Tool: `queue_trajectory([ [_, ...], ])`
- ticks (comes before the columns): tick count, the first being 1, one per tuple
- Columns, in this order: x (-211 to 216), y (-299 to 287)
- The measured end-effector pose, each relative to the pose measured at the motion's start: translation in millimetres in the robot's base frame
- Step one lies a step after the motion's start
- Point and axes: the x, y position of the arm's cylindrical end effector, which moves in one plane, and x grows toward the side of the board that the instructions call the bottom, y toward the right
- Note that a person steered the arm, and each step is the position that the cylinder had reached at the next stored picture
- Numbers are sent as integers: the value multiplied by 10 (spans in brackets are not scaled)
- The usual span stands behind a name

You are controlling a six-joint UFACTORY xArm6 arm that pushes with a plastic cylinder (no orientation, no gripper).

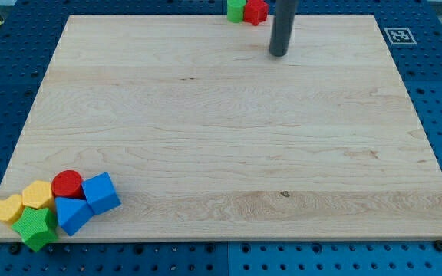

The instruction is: Move your arm to the top of the yellow heart

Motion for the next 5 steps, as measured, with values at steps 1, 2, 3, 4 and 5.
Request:
queue_trajectory([
  [1,289,-356],
  [2,687,-683],
  [3,1094,-1014],
  [4,1419,-1283],
  [5,1619,-1491],
])
